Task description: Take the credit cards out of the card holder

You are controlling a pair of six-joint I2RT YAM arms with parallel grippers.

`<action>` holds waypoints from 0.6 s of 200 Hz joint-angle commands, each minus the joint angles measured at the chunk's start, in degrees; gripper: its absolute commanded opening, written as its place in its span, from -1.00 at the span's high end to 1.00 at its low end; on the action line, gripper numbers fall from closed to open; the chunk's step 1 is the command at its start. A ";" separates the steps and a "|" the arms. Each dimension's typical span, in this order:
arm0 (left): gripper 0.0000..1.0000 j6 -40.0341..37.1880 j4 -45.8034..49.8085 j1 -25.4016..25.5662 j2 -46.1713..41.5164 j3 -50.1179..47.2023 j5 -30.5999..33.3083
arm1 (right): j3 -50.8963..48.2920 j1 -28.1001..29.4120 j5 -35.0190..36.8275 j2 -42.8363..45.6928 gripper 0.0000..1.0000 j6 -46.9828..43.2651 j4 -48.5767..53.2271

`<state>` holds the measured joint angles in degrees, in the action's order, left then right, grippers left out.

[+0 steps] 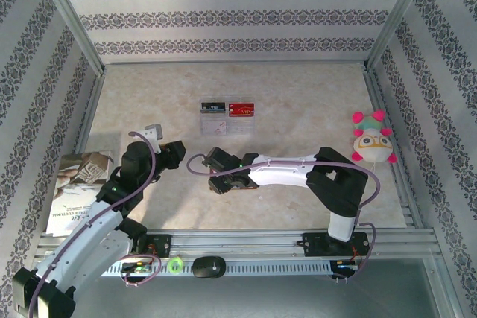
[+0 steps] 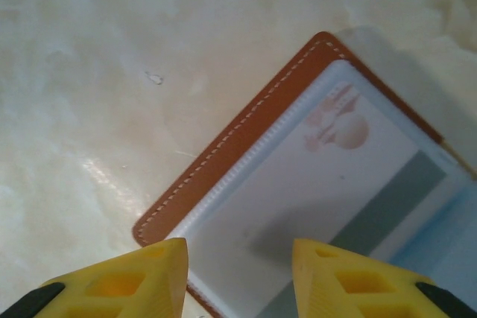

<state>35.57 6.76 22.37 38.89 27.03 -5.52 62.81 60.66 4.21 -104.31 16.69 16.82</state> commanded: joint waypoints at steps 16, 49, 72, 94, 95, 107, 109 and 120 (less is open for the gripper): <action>0.27 2.42 0.88 -0.42 -0.14 -1.88 -1.61 | 2.14 0.62 7.30 -0.58 0.12 -2.46 4.56; 0.27 2.54 0.50 -0.45 0.57 -2.37 -2.41 | 2.57 0.03 8.98 -3.09 0.09 -1.96 4.64; 0.28 2.56 0.72 -0.40 0.96 -2.35 -2.92 | 3.69 -0.19 8.27 -4.78 0.07 -3.04 4.80; 0.32 2.22 1.41 -0.47 1.02 -2.25 -3.58 | 3.86 -0.20 8.31 -6.66 0.12 -2.68 5.52; 0.32 2.22 1.45 -0.43 1.01 -2.25 -3.60 | 3.84 -0.24 8.25 -6.72 0.12 -2.61 5.51; 0.36 2.06 1.82 -0.44 1.10 -2.25 -4.10 | 2.88 -0.29 7.57 -6.79 0.18 -2.04 4.76; 0.37 2.16 1.91 -0.41 1.10 -2.24 -4.18 | 2.75 -0.33 7.46 -6.78 0.20 -1.91 4.59; 0.38 2.17 1.73 -0.40 1.18 -2.46 -4.92 | 2.08 -0.55 6.63 -6.52 0.27 -1.55 3.92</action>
<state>37.58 7.05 22.37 39.97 24.97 -8.45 66.54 60.86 11.07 -108.71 14.68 19.73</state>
